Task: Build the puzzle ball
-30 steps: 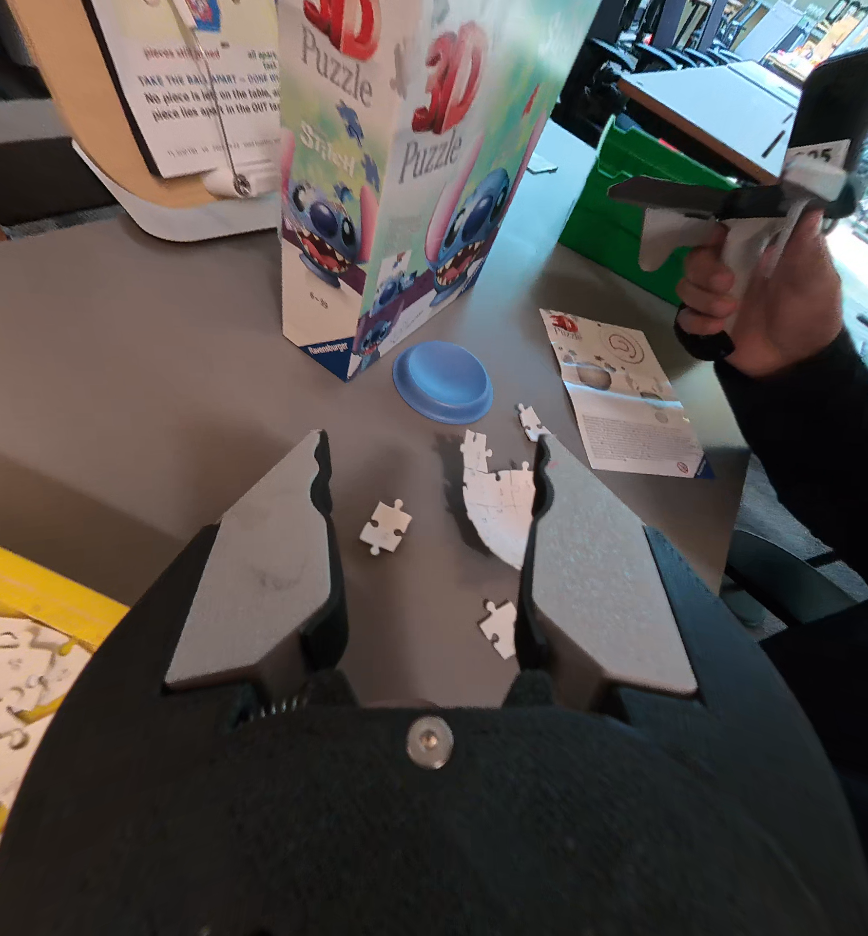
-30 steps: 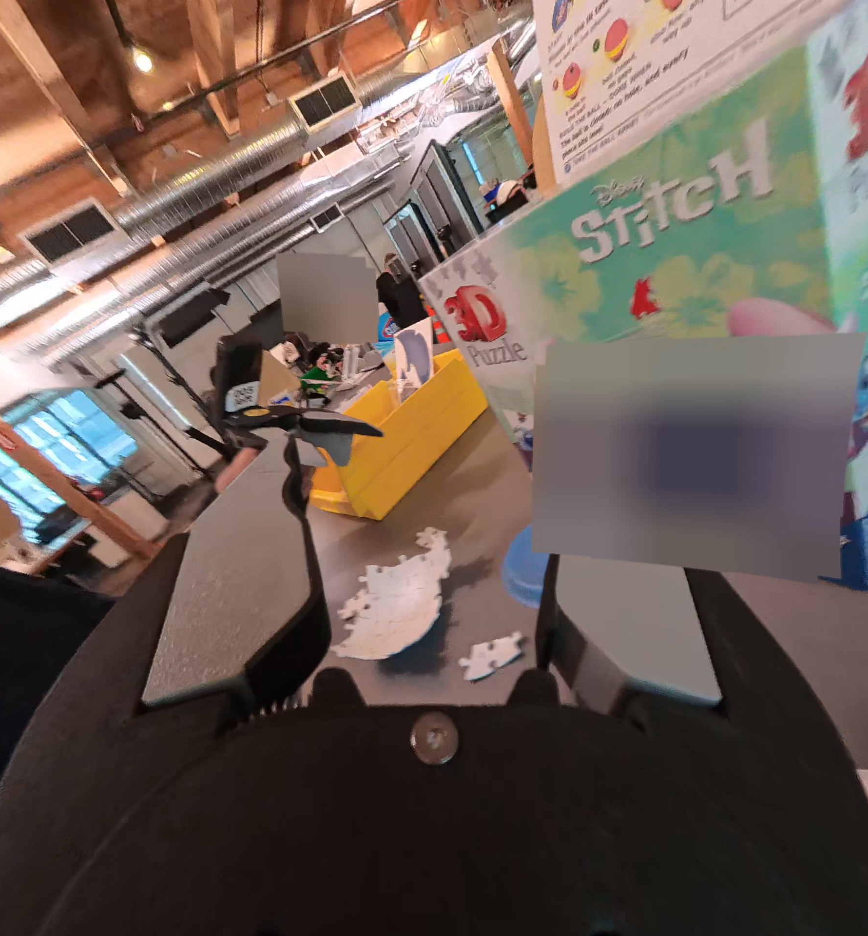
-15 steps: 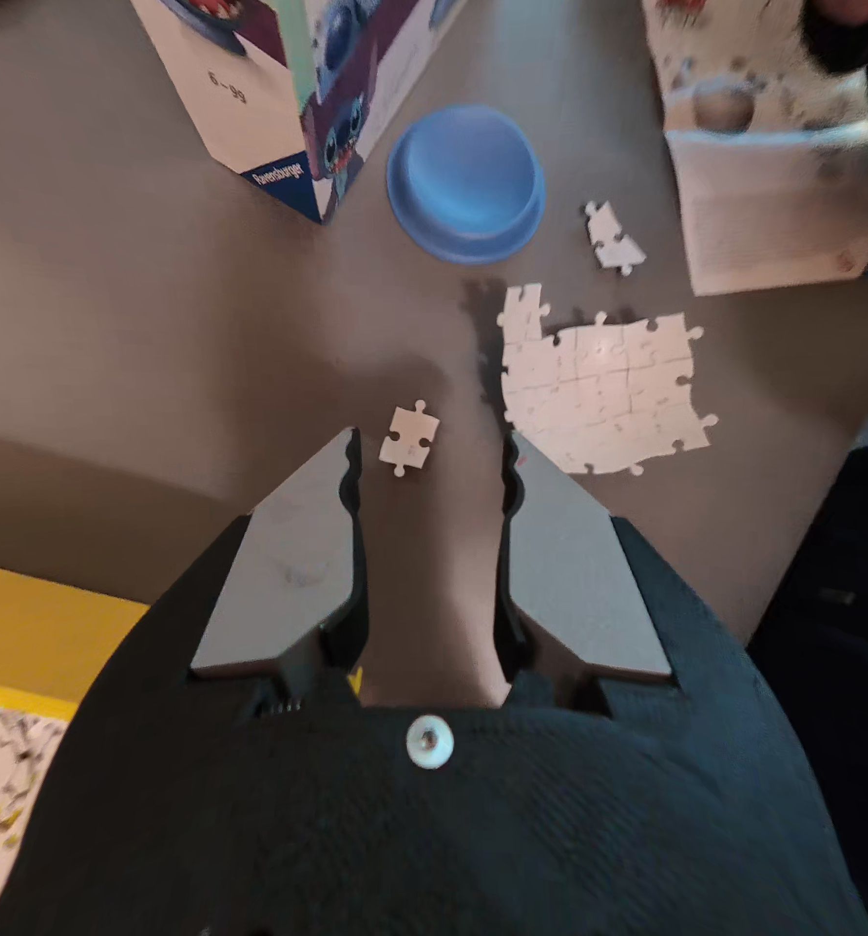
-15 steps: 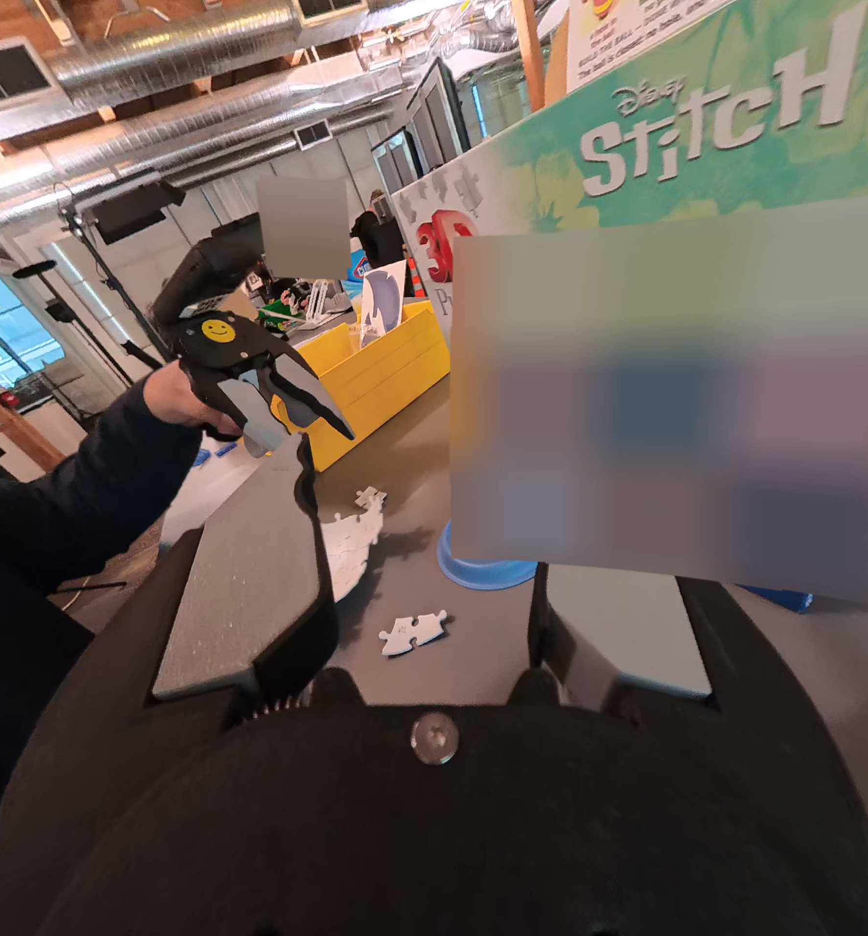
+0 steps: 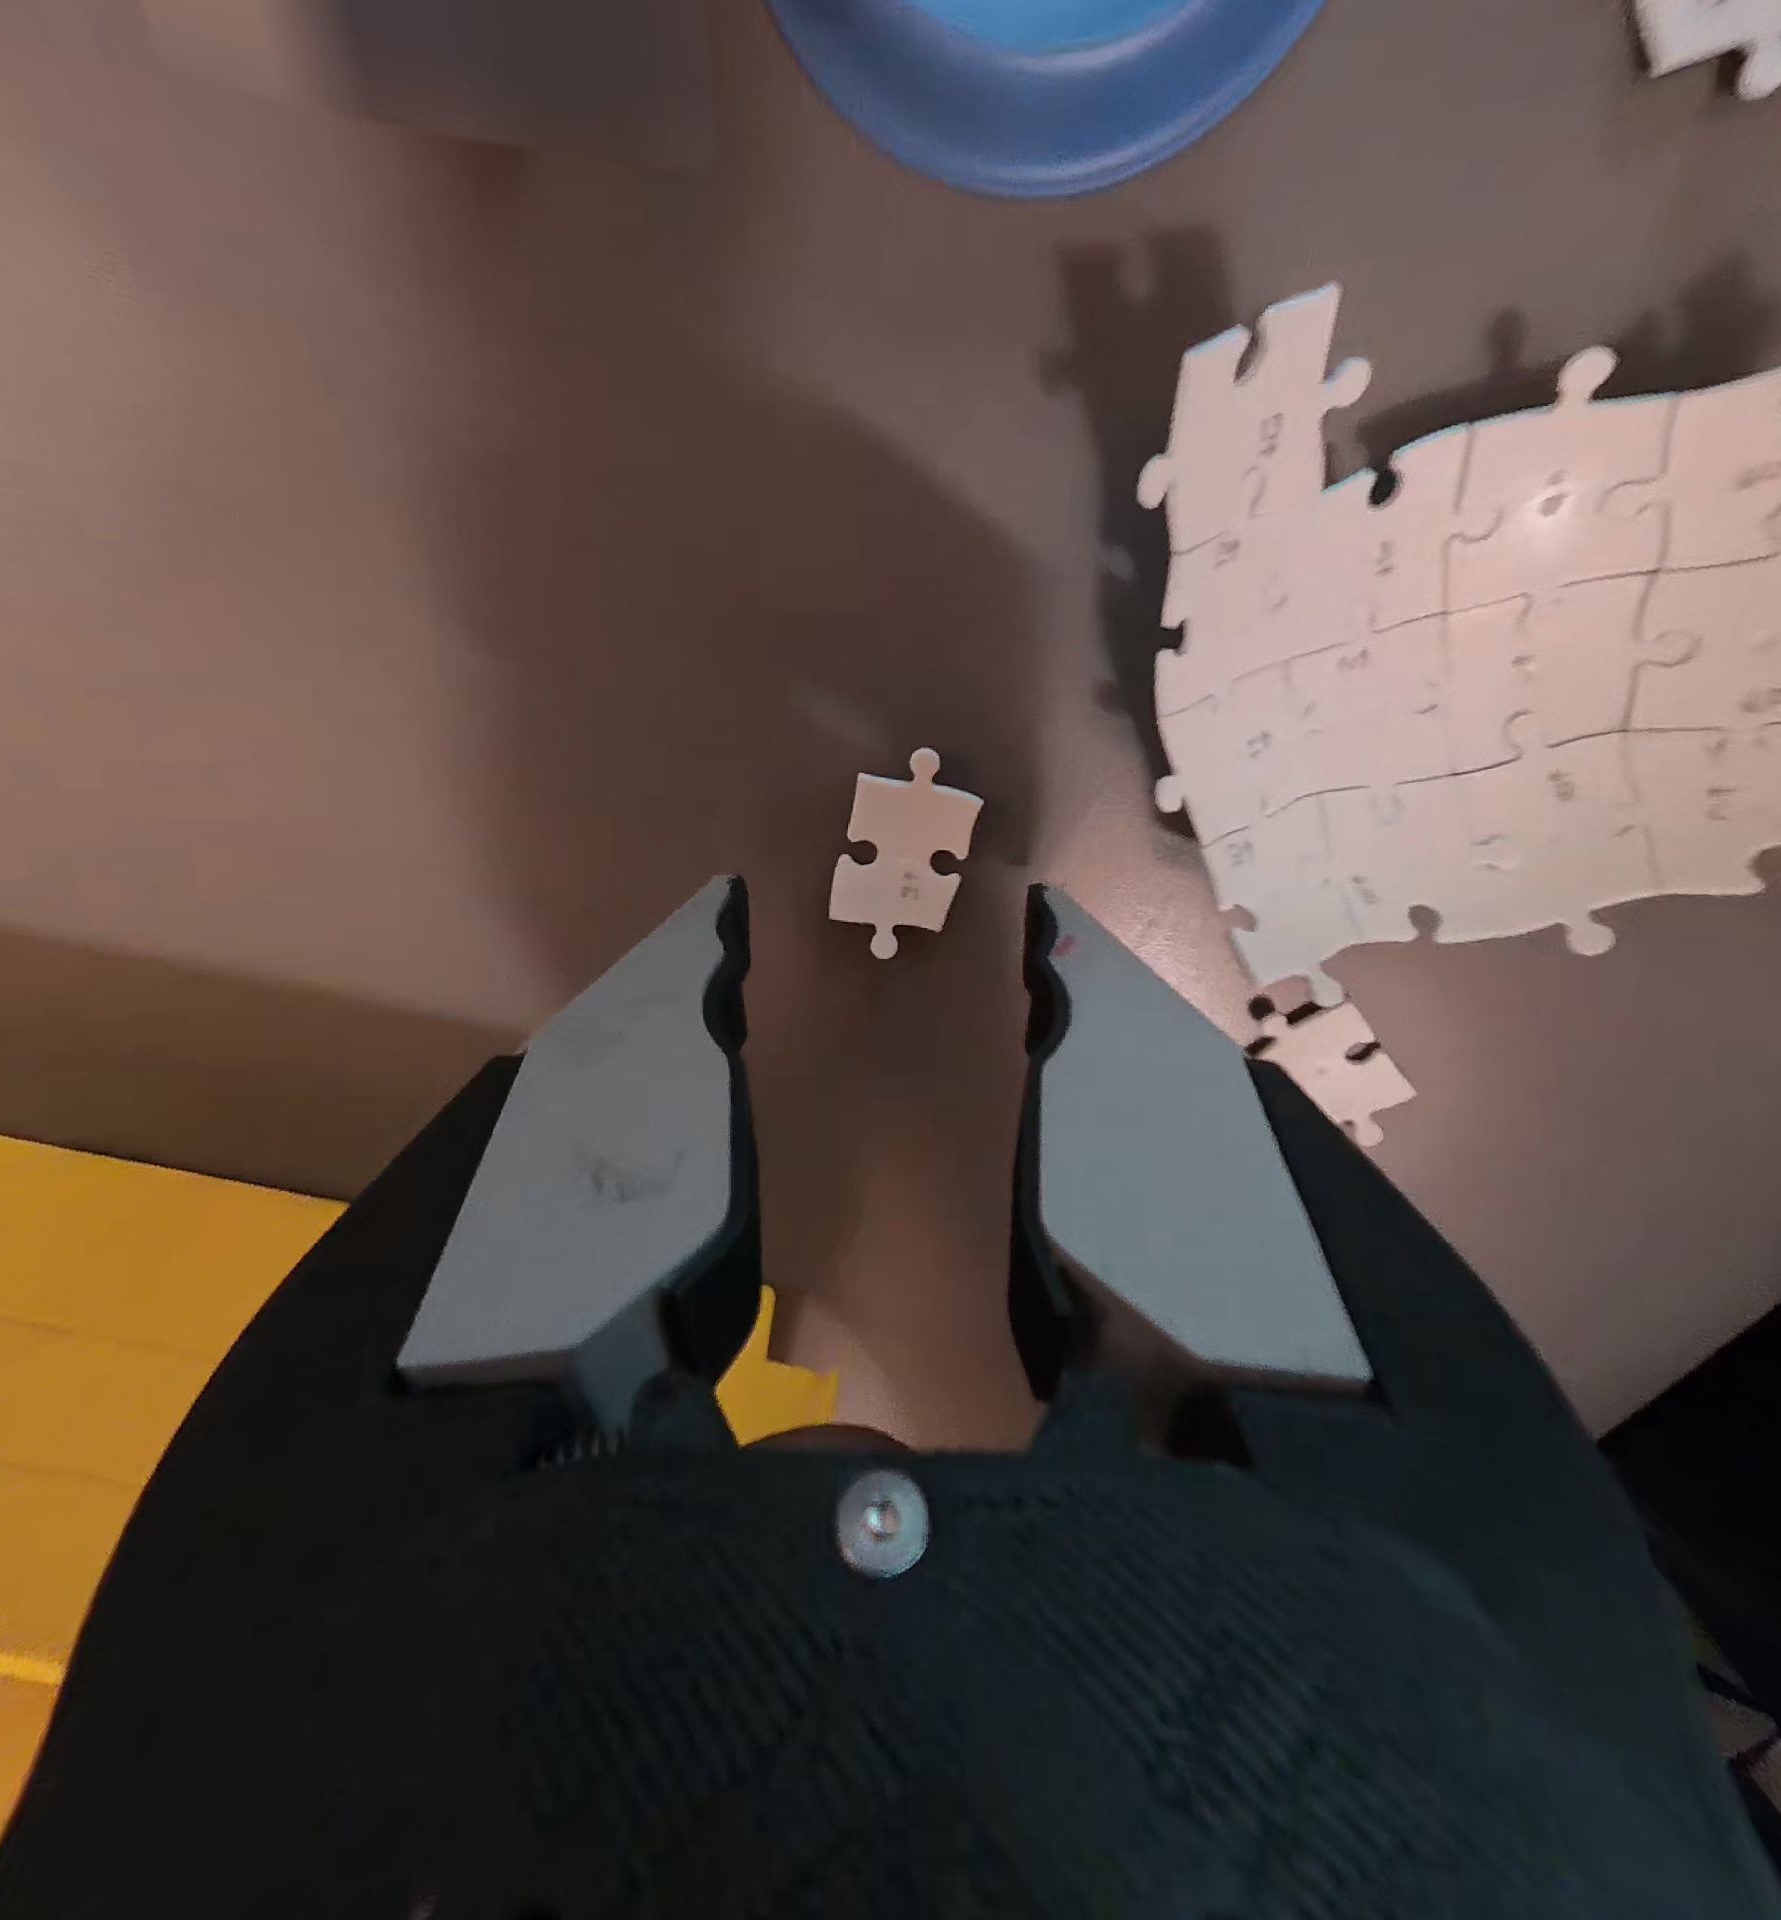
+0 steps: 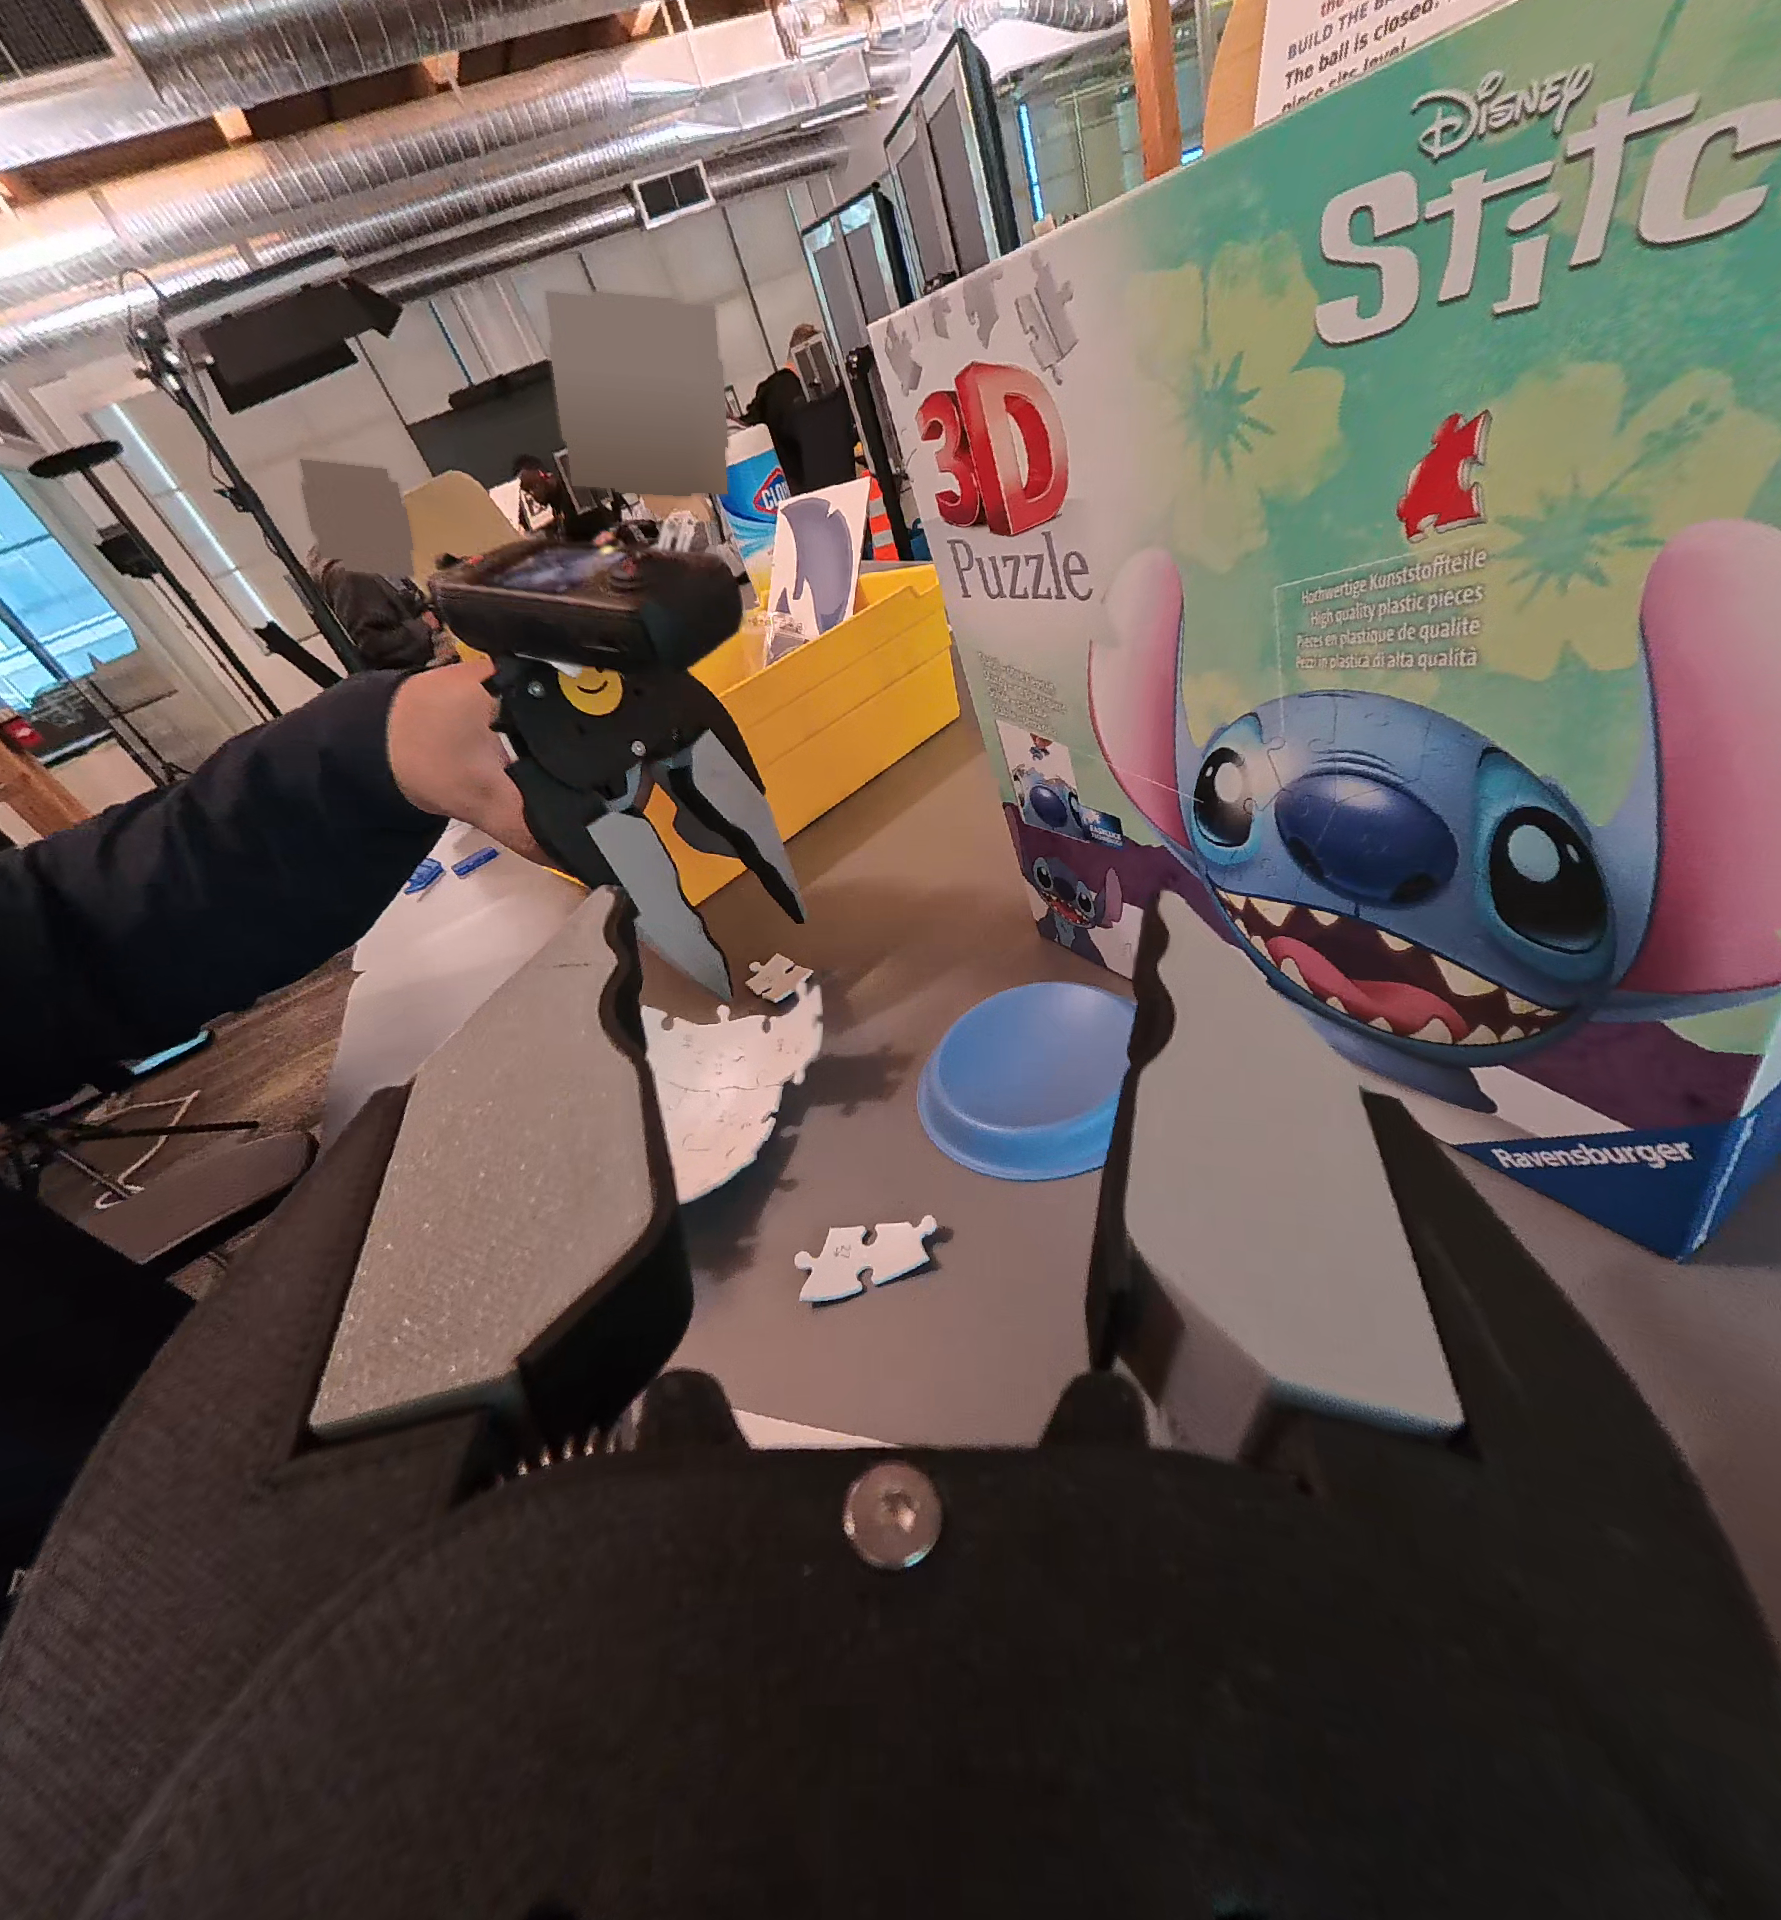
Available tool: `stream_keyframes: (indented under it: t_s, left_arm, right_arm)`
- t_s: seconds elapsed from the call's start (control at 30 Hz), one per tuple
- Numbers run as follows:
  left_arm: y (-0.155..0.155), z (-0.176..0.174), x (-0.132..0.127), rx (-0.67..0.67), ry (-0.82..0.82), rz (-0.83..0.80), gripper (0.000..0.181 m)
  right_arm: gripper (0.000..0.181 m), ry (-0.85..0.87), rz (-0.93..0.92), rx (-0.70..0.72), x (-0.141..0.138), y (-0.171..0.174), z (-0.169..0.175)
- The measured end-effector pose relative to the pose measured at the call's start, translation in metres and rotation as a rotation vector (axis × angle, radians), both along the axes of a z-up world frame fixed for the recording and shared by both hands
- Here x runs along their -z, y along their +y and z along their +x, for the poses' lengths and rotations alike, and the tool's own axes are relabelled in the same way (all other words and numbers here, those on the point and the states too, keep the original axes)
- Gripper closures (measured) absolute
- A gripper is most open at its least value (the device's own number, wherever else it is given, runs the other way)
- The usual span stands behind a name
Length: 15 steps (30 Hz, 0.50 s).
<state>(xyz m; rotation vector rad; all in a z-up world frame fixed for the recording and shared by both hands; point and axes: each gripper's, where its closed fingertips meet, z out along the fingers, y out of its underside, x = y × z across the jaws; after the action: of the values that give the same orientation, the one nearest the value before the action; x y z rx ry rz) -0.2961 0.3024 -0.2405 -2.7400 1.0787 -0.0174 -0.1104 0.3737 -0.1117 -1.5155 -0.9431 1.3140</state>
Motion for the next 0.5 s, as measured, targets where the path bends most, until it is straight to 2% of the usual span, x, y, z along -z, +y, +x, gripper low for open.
stream_keyframes:
  t_s: [0.13,0.2,0.33,0.5]
  left_arm:
    - [-0.0053,-0.0039,0.0101,0.003,0.042,-0.051,0.13]
    - [-0.0022,-0.0018,0.0099,0.001,0.035,-0.046,0.137]
    - [0.0,-0.0018,0.0111,-0.02,0.01,-0.078,0.139]
    - [0.0013,-0.0014,0.0114,0.023,0.031,-0.098,0.14]
  right_arm:
    - [0.088,0.005,-0.001,-0.01,-0.001,-0.0019,-0.0007]
    - [0.088,0.012,0.0,-0.011,-0.0025,-0.0025,-0.0002]
    - [0.088,0.022,0.002,-0.014,-0.0045,-0.003,0.0004]
    - [0.088,0.027,-0.002,-0.035,-0.0048,-0.0055,-0.0009]
